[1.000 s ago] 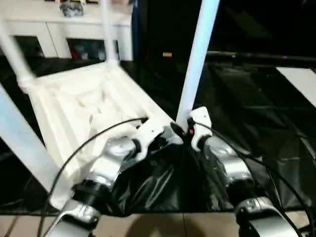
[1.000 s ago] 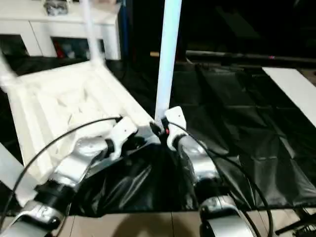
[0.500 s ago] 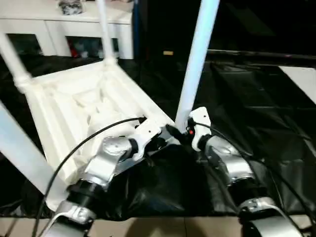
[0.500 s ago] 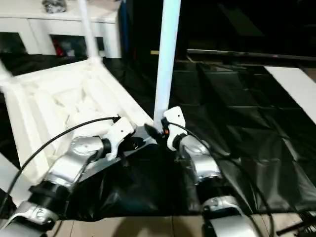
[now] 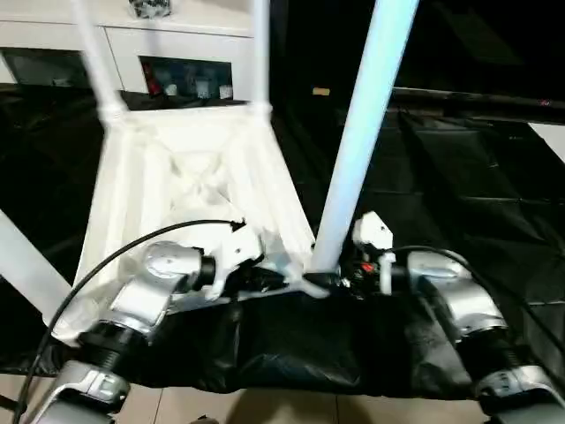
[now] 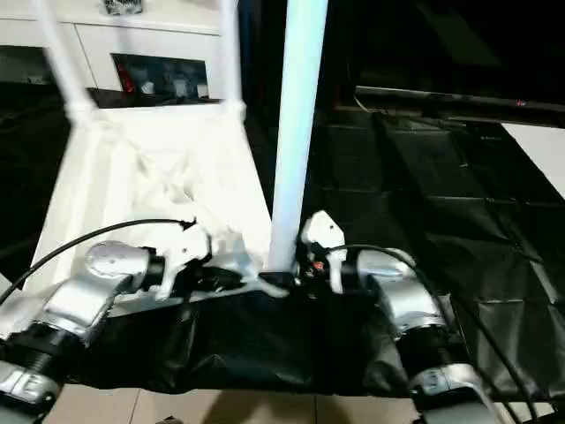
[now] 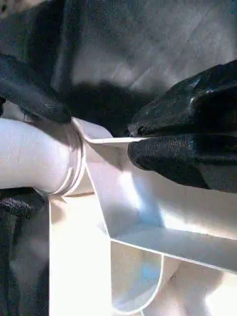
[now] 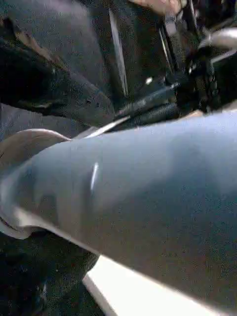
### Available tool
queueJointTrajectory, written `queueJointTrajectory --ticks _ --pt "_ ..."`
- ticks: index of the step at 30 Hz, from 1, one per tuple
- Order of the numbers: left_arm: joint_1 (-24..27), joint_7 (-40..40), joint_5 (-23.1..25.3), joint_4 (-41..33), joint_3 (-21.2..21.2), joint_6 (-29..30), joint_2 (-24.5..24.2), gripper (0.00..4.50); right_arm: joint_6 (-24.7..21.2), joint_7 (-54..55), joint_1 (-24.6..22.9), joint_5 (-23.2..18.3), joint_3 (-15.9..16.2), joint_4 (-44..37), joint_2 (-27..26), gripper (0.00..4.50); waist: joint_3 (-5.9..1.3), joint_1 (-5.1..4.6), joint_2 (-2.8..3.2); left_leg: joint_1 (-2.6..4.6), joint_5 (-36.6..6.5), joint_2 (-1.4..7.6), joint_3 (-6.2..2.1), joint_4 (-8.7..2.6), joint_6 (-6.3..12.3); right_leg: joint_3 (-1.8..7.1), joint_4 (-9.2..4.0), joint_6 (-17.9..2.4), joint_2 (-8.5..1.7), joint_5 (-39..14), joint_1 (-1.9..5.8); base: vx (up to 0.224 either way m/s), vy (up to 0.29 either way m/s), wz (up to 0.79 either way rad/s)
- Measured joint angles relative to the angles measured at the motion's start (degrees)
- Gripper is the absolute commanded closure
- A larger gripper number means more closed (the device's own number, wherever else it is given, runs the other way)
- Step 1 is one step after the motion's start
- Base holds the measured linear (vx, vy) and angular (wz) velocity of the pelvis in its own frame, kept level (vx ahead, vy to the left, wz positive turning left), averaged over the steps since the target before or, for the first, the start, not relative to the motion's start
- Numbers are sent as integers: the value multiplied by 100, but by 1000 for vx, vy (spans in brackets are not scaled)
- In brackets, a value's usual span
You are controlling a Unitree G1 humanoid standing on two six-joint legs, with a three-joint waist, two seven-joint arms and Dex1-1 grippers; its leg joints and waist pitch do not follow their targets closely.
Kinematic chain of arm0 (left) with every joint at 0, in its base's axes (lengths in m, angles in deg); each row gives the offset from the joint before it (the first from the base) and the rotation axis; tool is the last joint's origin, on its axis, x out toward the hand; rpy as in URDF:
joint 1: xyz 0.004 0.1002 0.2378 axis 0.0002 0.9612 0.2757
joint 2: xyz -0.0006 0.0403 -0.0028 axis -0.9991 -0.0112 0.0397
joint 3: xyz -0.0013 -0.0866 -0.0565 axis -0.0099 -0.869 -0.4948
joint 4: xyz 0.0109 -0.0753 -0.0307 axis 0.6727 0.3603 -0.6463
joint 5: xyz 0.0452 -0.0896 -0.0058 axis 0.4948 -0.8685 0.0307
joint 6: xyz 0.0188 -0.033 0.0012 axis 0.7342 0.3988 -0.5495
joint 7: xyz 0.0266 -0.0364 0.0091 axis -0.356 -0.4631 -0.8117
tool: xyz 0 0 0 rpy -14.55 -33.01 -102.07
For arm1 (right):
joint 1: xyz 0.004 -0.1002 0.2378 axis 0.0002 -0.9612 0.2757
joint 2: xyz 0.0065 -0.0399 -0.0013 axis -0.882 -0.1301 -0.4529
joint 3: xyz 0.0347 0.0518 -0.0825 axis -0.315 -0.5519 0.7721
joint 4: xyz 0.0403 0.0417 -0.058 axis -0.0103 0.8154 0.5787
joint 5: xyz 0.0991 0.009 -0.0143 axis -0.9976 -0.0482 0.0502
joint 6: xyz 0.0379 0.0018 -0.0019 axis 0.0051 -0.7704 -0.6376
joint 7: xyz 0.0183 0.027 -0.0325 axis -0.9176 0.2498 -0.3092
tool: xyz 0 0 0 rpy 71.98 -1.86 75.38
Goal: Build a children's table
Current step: Rotate leg to tighten
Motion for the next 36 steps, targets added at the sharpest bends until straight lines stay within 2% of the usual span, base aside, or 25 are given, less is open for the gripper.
queueJointTrajectory --ticks 2,6,9,20,23,25,30,34,36 --pt "13 124 -22 0 7 -31 -30 450 -17 -160 -5 -3 55 -48 77 200 0 1 -1 0 0 1 1 0 0 0 1 0 0 0 1 0 0 0" --pt "13 278 -66 12 41 -88 -76 450 -43 -315 -32 -9 77 -123 149 210 2 17 -4 -1 0 0 0 0 0 0 2 0 0 0 1 0 0 0" --pt "10 340 -70 27 71 -158 -117 450 -93 -355 -91 -9 128 -279 232 242 2 36 -4 -2 0 0 1 1 0 0 2 0 -1 -1 2 0 0 0" --pt "17 353 -69 40 109 -216 -76 450 -127 -337 -215 2 161 -489 292 252 1 72 -2 3 1 0 0 2 0 0 3 2 -2 -1 5 0 0 0" --pt "61 80 19 -3 95 -201 1 450 -123 -16 -302 21 77 -492 135 252 -2 80 1 21 1 0 1 1 0 1 4 2 -2 -1 21 0 0 0" --pt "67 -289 126 0 54 -131 102 450 -91 516 -322 110 -66 -373 -86 253 -4 40 -5 37 1 -1 0 3 -1 4 8 4 -2 0 35 0 0 0" --pt "55 -1408 466 3 -81 328 569 450 -50 2315 -128 435 -295 110 -740 255 -14 -174 -14 49 0 -10 -6 1 -3 9 -2 30 -5 -13 42 -11 1 -2" --pt "-100 -2148 671 174 -161 717 985 450 -98 3688 205 596 -524 630 -1322 256 -18 -284 -15 48 0 -11 -19 2 -2 -5 -28 30 -5 -13 35 0 0 0" --pt "-162 -2398 724 234 -162 827 1143 450 -103 4067 350 664 -607 825 -1458 256 -21 -310 -11 48 0 -11 -24 -3 -1 -12 -59 30 -5 -13 35 0 0 0"
